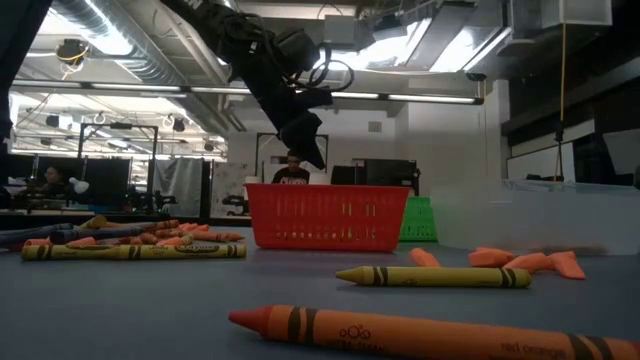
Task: Sort crayons
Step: Put the blue crayon into the green bin
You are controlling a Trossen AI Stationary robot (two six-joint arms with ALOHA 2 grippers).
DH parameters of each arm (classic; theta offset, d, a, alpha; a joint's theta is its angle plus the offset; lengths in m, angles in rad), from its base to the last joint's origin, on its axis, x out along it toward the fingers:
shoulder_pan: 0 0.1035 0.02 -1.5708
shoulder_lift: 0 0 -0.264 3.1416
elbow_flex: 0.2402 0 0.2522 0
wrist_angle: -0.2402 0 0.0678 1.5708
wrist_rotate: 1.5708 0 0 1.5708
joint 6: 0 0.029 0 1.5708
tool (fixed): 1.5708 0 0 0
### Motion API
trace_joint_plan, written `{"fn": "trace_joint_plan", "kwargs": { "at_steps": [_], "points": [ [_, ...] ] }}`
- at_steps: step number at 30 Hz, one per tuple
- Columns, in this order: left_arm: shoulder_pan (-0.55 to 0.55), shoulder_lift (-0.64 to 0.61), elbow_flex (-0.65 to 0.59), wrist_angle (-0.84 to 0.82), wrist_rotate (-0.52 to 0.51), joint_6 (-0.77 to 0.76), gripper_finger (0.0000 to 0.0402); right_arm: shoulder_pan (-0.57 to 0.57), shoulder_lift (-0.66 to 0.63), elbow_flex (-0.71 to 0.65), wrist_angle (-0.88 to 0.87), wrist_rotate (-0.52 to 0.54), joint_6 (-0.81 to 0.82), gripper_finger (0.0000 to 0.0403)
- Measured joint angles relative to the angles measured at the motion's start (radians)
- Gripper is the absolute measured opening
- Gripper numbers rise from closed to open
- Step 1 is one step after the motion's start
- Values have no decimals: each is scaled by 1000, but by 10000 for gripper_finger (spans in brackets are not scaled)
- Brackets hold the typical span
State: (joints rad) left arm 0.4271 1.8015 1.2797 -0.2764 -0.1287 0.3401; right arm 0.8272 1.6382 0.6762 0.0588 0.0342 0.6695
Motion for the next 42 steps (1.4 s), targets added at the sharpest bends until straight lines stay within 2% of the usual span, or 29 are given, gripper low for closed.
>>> {"fn": "trace_joint_plan", "kwargs": {
  "at_steps": [11, 21, 26, 34, 42],
  "points": [
    [0, 0, 0, 0, 0, 0, 54, 2, 34, 3, 7, 48, -54, 124],
    [0, 0, 0, 0, 0, 0, 54, -2, 36, 2, -3, 52, -55, 52],
    [0, 0, 0, 0, 0, 0, 54, -3, 36, 1, -3, 54, -55, 32],
    [-20, 0, 0, 0, 0, 3, 54, -2, 36, 6, -6, 74, -56, 32],
    [-101, -24, 0, -1, -10, 6, 54, -13, -6, 35, -61, 102, -177, 32]
  ]
}}
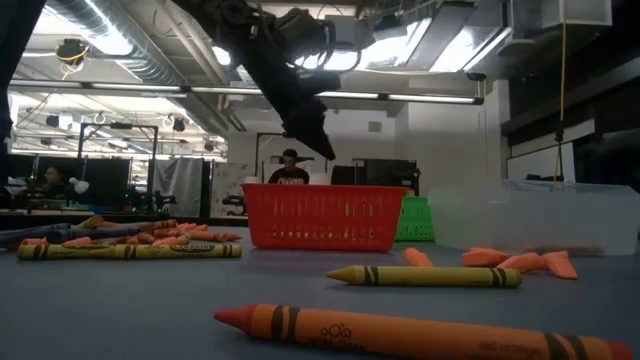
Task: Sort crayons
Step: Put the blue crayon into the green bin
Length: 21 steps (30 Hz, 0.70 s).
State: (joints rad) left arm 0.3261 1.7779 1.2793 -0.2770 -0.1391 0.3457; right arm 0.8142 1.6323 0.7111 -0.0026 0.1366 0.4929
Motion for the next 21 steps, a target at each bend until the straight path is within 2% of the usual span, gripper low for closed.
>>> {"fn": "trace_joint_plan", "kwargs": {
  "at_steps": [7, 14, 21],
  "points": [
    [-99, -68, 0, -10, 0, -47, 54, -77, -94, 57, -213, 18, -76, 32],
    [-219, -129, 0, -31, 12, -172, 54, -179, -181, 130, -398, 29, -361, 32],
    [-344, -137, 0, -52, 60, -294, 54, -286, -235, 205, -528, 120, -608, 32]
  ]
}}
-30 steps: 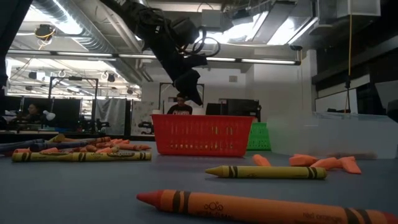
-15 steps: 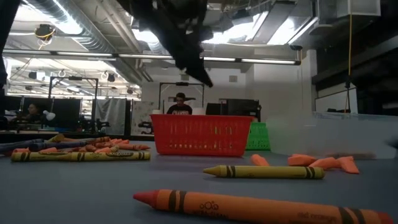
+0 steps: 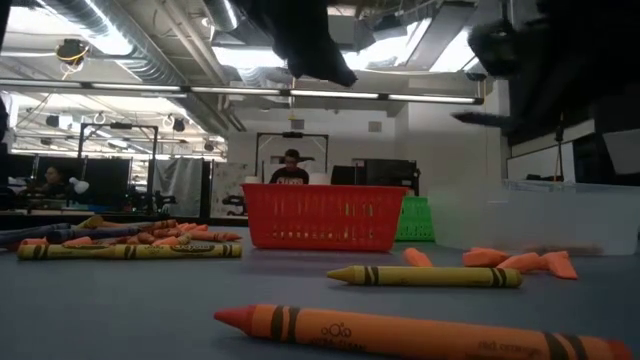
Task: Sort crayons
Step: Put the blue crayon into the green bin
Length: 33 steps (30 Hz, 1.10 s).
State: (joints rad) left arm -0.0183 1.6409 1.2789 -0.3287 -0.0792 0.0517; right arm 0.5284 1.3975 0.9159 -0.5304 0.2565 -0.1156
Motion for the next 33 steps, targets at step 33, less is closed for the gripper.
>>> {"fn": "trace_joint_plan", "kwargs": {
  "at_steps": [33],
  "points": [
    [-370, 5, 0, 10, -141, -344, 54, -391, -21, 7, -206, 74, -446, 32]
  ]
}}
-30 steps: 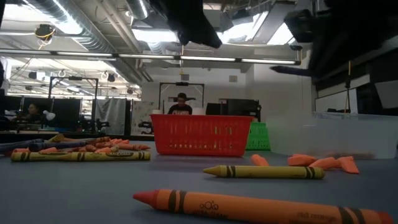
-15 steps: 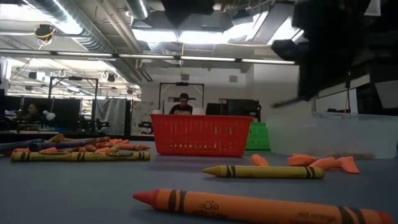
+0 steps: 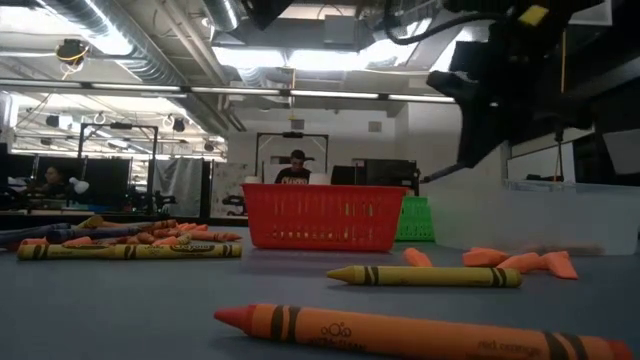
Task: Sort crayons
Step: Put the blue crayon into the green bin
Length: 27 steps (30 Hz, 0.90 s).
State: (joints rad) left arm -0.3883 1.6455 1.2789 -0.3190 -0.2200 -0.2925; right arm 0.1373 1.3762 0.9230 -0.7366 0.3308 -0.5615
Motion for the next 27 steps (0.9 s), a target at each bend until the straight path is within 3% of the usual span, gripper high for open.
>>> {"fn": "trace_joint_plan", "kwargs": {
  "at_steps": [5, 15, 22, 27],
  "points": [
    [-9, 0, 0, 0, -55, -23, 54, -88, 0, 0, 92, 0, -62, 32],
    [-10, 5, 0, 69, -58, -64, 54, -252, 0, 0, 186, -17, -75, 33],
    [-10, 5, 0, 102, -58, -106, 54, -304, 0, 0, 196, -146, -72, 33],
    [-25, 8, 0, 125, -58, -159, 61, -302, 0, 0, 197, -160, -72, 33]
  ]
}}
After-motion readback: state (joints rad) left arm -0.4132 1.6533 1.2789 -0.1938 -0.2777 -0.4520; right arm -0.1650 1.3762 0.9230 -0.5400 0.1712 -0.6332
